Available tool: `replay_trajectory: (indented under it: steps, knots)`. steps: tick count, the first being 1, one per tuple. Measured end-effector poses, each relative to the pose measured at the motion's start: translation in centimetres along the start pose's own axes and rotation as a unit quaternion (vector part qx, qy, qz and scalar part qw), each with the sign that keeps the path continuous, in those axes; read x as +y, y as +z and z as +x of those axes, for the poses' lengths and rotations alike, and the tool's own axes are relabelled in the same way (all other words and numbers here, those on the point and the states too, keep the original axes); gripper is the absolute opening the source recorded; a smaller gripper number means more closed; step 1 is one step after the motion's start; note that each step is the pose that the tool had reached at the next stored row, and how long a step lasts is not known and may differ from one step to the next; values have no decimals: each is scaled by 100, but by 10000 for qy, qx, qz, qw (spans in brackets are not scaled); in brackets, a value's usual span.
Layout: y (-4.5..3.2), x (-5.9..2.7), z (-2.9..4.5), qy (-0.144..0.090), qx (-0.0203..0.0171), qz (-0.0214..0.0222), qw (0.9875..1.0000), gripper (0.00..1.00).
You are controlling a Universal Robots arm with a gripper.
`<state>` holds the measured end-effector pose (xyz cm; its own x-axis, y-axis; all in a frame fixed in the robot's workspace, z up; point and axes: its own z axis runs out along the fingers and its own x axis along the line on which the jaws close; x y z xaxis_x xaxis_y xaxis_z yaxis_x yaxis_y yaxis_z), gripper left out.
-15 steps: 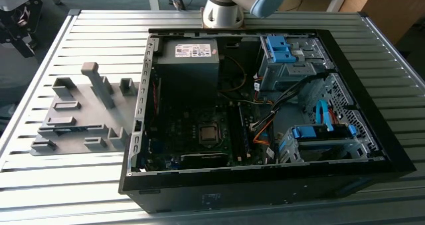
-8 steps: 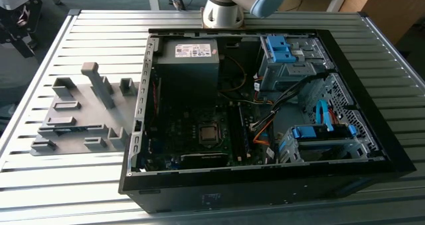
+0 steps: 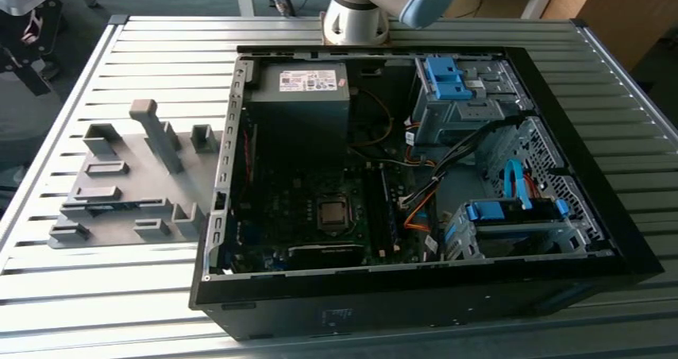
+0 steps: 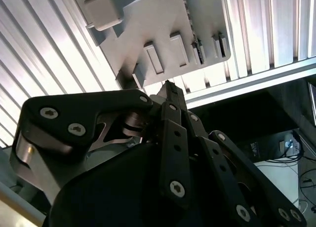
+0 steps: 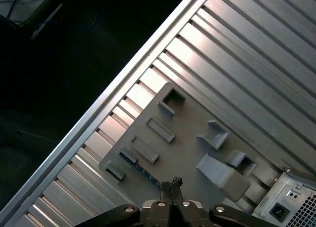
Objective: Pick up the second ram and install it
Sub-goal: 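Pick up the second ram and move it above second insertion slot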
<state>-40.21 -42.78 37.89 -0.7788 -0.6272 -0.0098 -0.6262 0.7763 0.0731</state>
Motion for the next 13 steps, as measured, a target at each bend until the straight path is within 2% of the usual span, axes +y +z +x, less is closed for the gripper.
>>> replay_trajectory:
  steps: [13]
  knots:
    - [6, -2, 13, -46, -5, 6, 10000, 11]
